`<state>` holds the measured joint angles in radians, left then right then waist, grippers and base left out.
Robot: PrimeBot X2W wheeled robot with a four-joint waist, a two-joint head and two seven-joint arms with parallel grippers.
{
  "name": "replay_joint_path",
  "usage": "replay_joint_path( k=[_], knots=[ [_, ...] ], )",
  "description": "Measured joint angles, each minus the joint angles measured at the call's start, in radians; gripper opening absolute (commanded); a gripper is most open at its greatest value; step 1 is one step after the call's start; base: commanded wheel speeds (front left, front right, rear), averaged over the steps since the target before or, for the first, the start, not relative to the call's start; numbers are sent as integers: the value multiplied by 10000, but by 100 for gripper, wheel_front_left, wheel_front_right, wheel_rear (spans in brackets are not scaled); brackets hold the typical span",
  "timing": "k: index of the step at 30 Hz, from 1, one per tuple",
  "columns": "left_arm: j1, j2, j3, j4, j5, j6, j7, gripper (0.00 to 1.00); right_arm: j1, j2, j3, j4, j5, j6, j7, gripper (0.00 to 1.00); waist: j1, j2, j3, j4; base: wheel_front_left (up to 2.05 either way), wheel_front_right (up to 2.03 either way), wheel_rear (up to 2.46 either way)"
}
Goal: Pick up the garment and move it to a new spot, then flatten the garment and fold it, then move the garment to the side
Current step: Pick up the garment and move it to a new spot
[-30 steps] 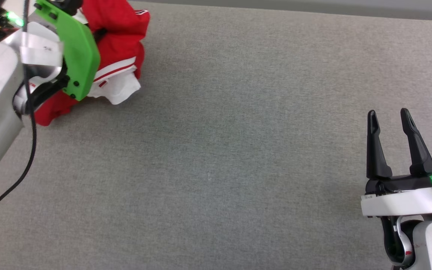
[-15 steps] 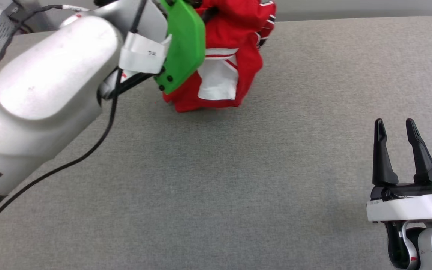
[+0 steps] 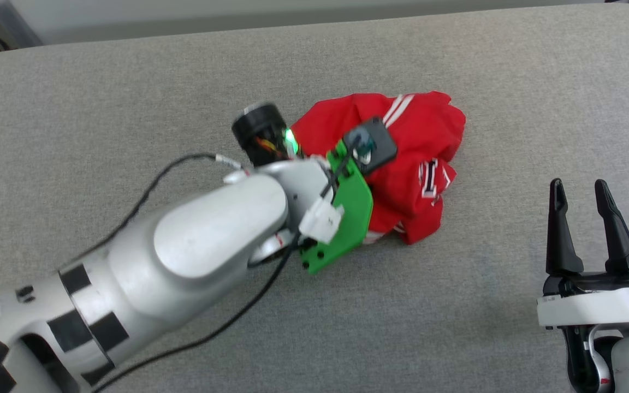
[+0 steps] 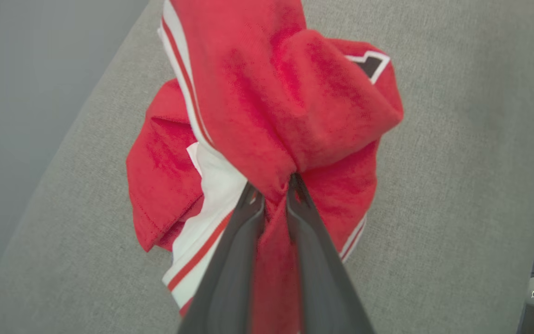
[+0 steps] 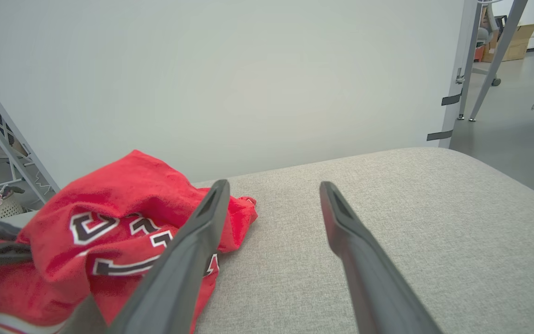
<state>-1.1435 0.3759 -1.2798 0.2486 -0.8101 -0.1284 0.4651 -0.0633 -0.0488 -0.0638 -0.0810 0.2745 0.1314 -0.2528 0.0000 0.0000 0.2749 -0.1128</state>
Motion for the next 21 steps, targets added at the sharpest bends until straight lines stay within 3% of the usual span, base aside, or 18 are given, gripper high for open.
replay_joint_path(
  k=[7,14,16,21],
  knots=[
    [2252,-69,-17,163,679,2,564,0,-62,2,21,0,-42,0,0,100,0,0,202,164,0,0,0],
    [2908,-113,102,347,792,6,52,0,-54,2,-40,54,-100,0,0,100,-1,0,165,300,0,0,0],
    [2905,-136,44,623,794,4,-719,100,-42,2,-42,88,-161,0,0,100,-1,0,80,339,0,0,0],
    [2895,-295,431,1361,736,13,-3425,100,64,0,-40,142,-192,0,0,100,0,0,-280,428,0,0,0]
  ],
)
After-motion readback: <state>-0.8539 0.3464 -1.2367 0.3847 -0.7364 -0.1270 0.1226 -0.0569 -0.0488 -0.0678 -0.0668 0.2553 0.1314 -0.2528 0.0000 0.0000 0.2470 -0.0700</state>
